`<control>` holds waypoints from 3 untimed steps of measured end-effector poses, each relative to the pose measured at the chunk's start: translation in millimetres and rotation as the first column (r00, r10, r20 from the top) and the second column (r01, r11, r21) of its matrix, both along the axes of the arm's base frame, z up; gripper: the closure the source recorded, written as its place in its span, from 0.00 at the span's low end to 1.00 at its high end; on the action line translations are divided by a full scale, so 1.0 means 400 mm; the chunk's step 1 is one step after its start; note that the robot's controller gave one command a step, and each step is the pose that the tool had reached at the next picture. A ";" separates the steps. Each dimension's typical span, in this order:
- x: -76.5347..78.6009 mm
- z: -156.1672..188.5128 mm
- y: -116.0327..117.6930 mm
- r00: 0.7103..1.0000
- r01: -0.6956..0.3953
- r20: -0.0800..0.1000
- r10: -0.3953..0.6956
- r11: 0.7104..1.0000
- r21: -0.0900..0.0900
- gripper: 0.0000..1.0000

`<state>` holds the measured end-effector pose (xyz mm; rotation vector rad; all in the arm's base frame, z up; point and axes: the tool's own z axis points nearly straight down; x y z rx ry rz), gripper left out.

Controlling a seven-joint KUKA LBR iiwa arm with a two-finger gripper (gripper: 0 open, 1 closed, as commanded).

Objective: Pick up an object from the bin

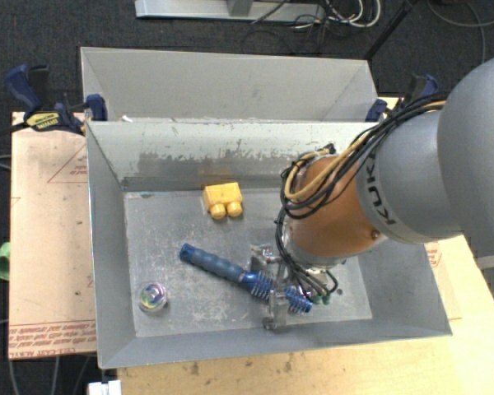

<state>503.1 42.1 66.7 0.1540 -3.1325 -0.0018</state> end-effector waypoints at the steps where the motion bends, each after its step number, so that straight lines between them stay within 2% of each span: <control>1: 0.090 0.087 -0.024 1.000 -0.014 0.013 0.014 1.000 0.000 0.00; 2: 0.037 0.005 -0.023 0.998 0.069 0.003 -0.069 0.998 0.000 0.00; 3: 0.039 0.007 -0.024 0.998 0.069 0.005 -0.069 0.998 0.000 1.00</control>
Offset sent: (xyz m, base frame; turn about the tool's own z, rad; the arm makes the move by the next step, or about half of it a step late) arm 0.0335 -0.0097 0.0333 -0.0166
